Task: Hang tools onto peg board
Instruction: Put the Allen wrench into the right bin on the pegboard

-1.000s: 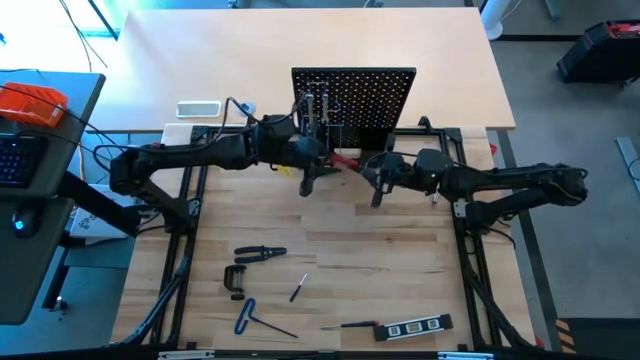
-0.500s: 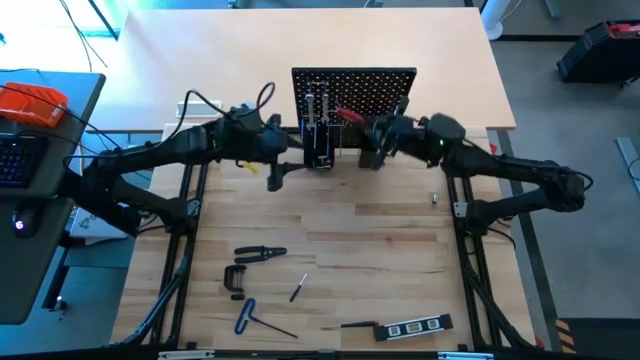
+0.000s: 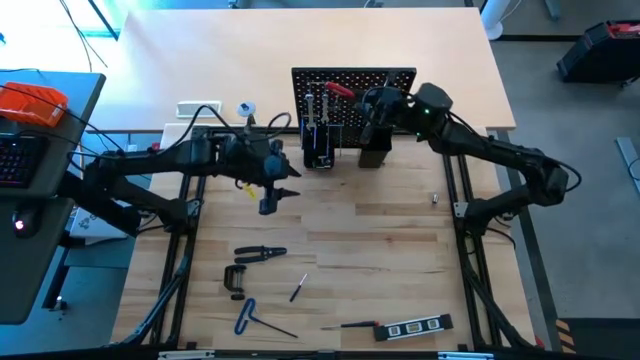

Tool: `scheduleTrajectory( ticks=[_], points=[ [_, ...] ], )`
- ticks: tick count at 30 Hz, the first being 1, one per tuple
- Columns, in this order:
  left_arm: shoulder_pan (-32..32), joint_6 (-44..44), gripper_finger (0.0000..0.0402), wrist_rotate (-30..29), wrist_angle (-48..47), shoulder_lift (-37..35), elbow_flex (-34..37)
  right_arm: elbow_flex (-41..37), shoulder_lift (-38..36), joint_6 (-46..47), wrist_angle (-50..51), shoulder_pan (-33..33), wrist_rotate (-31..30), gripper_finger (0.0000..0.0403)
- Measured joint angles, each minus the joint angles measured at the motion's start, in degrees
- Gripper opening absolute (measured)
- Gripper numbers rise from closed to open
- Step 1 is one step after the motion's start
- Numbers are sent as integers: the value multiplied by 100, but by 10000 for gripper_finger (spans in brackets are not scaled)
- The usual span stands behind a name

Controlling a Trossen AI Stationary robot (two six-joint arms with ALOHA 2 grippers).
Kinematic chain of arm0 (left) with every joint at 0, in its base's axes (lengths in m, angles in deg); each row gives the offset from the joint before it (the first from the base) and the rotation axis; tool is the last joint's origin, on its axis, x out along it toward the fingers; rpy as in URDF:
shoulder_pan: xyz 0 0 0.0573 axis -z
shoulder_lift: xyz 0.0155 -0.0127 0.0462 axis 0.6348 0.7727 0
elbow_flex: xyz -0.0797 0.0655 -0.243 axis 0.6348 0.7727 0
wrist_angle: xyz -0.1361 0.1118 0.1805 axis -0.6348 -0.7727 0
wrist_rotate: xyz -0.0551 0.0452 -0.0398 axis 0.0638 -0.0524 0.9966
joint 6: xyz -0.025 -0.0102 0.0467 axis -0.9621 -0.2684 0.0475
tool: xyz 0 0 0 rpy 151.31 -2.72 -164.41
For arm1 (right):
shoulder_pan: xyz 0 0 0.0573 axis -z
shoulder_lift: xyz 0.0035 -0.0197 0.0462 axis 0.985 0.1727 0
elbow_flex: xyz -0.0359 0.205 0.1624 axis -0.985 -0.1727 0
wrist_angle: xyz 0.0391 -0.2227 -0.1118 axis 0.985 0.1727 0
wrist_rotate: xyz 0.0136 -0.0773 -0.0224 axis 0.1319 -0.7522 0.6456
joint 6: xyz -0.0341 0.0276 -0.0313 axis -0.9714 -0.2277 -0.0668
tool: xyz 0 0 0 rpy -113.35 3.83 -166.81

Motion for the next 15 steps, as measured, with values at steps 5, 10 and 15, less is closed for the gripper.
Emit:
scheduleTrajectory(
  ticks=[5, 10, 15],
  points=[
    [159, -1, 222, -146, 3, 0, 0, -4, 2, 8, 45, 4, 33, 37],
    [219, -46, 222, -177, 4, 0, 0, -7, 2, 7, 67, 0, 75, 37],
    [224, -48, 222, -261, 64, 0, 0, -37, 4, -122, 131, 39, 75, 37]
  ],
)
